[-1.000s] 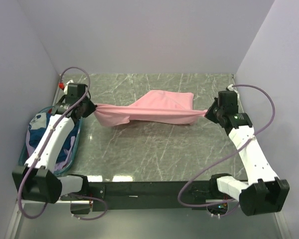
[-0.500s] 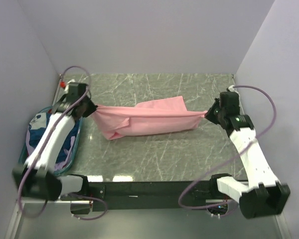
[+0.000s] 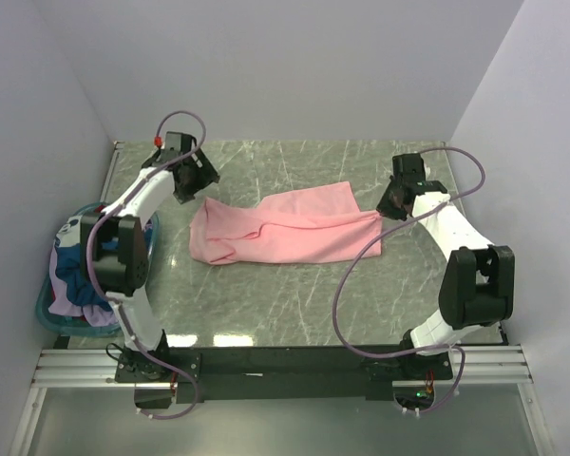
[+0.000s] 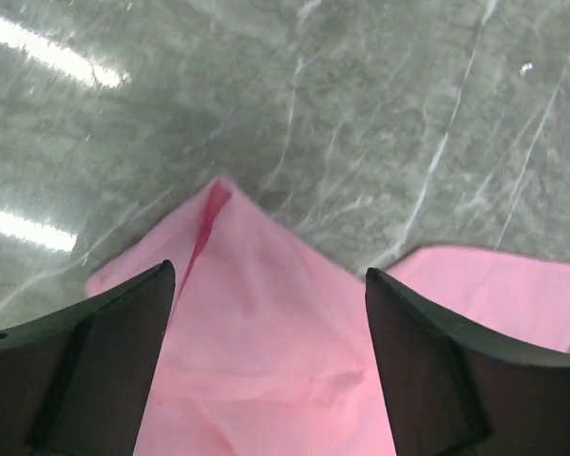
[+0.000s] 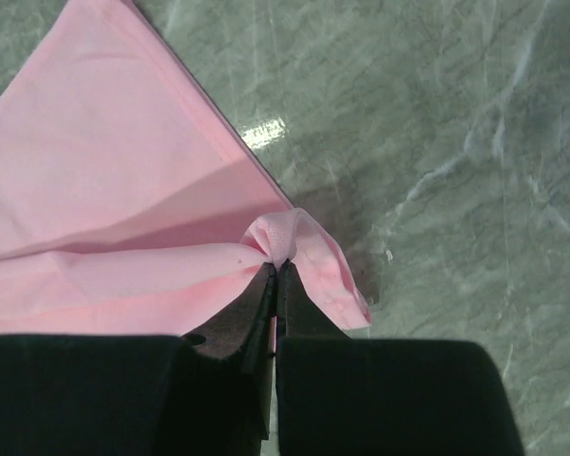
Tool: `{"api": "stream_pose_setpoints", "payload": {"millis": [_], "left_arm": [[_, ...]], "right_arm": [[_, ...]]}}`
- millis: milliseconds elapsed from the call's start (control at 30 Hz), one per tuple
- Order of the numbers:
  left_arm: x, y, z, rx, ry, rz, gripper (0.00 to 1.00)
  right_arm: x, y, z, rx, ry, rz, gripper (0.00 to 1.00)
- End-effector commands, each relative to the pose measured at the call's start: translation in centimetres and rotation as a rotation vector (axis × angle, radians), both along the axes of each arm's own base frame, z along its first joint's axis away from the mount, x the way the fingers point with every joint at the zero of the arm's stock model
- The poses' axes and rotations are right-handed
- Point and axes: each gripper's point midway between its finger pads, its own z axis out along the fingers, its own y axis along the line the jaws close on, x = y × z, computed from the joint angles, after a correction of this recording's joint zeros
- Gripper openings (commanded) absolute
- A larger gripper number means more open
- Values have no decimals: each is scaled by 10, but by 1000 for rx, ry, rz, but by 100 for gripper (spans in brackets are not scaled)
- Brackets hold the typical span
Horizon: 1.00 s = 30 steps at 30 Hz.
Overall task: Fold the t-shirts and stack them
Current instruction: Flatten the tshirt out
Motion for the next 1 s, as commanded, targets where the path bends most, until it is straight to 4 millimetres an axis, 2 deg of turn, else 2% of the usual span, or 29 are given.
{"api": "stream_pose_setpoints", "payload": {"millis": [0,33,67,133,167,233,267,367,633,733,833,967], "left_arm": [[-11,-2,44,-24,-144,-39,86],[-21,-1,54,-26,-172,-49,84],[-38,-1,33,-30,-126,-55,76],[-52,-6,33,-56,-154,-94,70],[-68,-7,10,-63,-106,-102,64],[-79,-11,0,-88,-95,-123,59],[-89,-11,-14,-95,-59,-123,57],[-99,-14,-33,-125,-21,-111,52],[-118,-8,-74,-142,92,-8,53],[-119,-12,-81,-173,93,-6,53],[-122,-8,-92,-153,129,14,53],[-120,-9,-90,-168,115,20,52]], "right_arm": [[21,-4,24,-16,-100,9,0],[20,-1,23,-6,-99,23,0],[18,-1,23,-1,-101,28,0],[13,3,16,13,-99,47,0],[11,5,17,26,-104,59,0],[5,7,9,36,-97,68,0],[2,8,7,42,-99,71,0],[-4,9,-3,41,-80,80,0],[-14,7,-16,31,-55,85,0],[-15,8,-18,38,-52,89,0],[-15,9,-22,42,-42,90,0],[-15,9,-23,40,-44,92,0]]}}
